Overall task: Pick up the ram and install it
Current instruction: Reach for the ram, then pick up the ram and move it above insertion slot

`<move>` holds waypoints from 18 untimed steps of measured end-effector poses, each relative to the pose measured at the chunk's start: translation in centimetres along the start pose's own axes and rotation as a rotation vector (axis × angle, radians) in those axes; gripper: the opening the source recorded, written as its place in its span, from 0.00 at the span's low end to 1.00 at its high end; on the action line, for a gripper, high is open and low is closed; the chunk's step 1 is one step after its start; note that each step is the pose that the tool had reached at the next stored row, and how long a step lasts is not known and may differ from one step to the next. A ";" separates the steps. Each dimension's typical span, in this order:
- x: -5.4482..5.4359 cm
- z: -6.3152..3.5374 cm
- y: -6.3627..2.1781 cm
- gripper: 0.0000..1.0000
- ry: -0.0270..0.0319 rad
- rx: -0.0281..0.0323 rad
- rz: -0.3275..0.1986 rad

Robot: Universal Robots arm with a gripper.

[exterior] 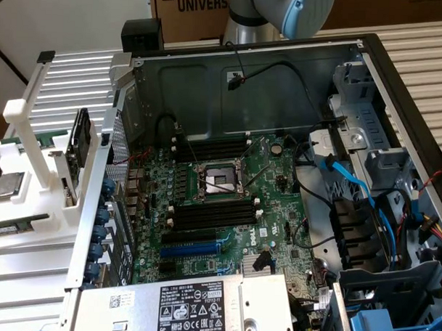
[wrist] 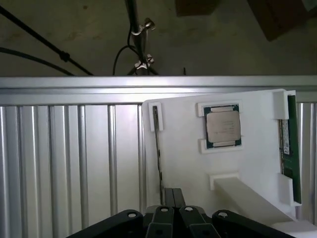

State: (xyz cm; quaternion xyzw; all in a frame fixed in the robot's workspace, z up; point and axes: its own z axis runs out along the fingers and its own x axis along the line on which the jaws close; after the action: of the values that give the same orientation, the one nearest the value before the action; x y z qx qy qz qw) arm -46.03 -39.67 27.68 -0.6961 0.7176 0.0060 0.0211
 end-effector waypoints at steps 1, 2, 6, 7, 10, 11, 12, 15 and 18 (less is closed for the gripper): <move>0.1 0.18 0.00 0.10 0.0001 -0.0011 -0.001; 0.1 0.35 0.01 0.10 0.0001 -0.0019 -0.001; 0.4 1.09 0.01 0.10 -0.0003 -0.0031 -0.004; 0.4 1.26 0.02 0.10 -0.0003 -0.0033 -0.004; 0.5 1.80 0.03 0.10 -0.0005 -0.0039 -0.005; 0.5 1.97 0.03 0.10 -0.0005 -0.0040 -0.005; 0.5 2.01 0.03 0.10 -0.0005 -0.0041 -0.005; 0.5 2.01 0.03 0.10 -0.0004 -0.0043 -0.006; 0.5 2.02 0.03 0.10 -0.0005 -0.0041 -0.006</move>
State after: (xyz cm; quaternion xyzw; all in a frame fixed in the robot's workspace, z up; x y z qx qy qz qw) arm -46.03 -40.10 25.64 -0.6982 0.7156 0.0076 0.0199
